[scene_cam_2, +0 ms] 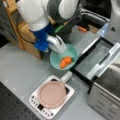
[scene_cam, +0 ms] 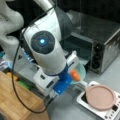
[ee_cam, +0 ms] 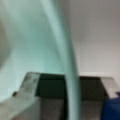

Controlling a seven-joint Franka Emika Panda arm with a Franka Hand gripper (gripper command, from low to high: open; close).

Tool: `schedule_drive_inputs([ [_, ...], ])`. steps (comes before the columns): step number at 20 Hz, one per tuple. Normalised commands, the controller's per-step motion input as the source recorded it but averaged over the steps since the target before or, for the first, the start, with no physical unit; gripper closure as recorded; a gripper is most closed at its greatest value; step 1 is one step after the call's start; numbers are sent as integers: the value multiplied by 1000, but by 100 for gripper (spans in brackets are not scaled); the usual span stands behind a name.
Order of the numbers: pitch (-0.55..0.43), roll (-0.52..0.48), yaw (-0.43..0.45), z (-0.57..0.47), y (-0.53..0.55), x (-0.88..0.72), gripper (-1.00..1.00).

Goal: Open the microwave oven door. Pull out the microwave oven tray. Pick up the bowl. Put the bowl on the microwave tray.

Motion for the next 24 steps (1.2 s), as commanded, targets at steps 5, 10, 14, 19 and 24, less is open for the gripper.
schedule_drive_inputs([
  [5, -159, -50, -212, -13, 188, -247, 100],
  [10, -158, -16, -197, -55, 192, -216, 100],
  [14, -170, 23, -220, -24, 257, -294, 100],
  [19, -204, -6, -236, -25, 350, -425, 100],
  [24, -234, -27, -232, -80, 324, -439, 100],
])
